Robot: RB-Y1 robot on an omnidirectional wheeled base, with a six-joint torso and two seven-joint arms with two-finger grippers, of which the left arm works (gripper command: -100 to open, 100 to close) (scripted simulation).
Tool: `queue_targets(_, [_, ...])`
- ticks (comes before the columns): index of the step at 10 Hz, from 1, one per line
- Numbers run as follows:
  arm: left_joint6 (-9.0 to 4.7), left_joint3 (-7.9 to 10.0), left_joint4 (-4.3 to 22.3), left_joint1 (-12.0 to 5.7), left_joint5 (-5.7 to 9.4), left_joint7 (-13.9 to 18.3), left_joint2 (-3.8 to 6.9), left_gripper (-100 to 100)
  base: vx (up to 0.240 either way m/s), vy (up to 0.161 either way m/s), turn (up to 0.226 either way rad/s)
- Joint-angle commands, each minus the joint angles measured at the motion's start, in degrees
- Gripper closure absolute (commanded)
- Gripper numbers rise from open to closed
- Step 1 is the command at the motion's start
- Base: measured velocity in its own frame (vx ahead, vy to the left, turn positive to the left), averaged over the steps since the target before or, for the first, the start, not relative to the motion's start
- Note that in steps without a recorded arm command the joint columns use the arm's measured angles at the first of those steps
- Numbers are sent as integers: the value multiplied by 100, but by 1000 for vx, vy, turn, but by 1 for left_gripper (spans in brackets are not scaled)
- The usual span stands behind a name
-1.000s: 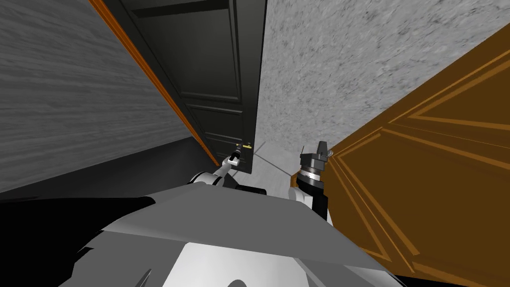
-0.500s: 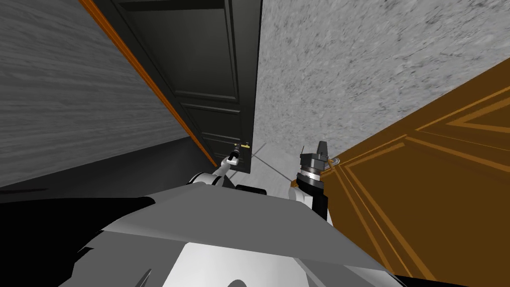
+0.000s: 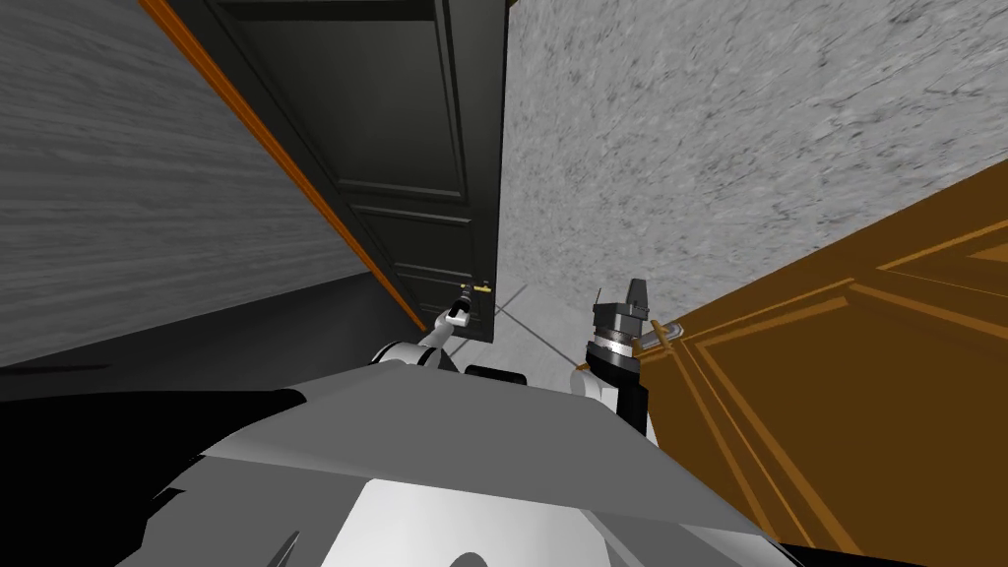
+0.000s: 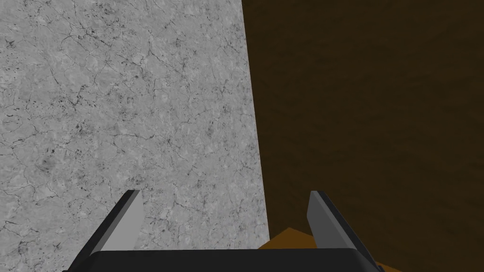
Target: Push the door open
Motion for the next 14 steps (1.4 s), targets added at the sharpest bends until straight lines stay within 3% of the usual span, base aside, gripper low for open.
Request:
queue_targets(1, [-27, 67, -1, -36, -4, -19, 23, 100, 166, -63, 57])
queue_targets(14, [-59, 751, 81, -33, -72, -106, 172, 100, 189, -100, 99])
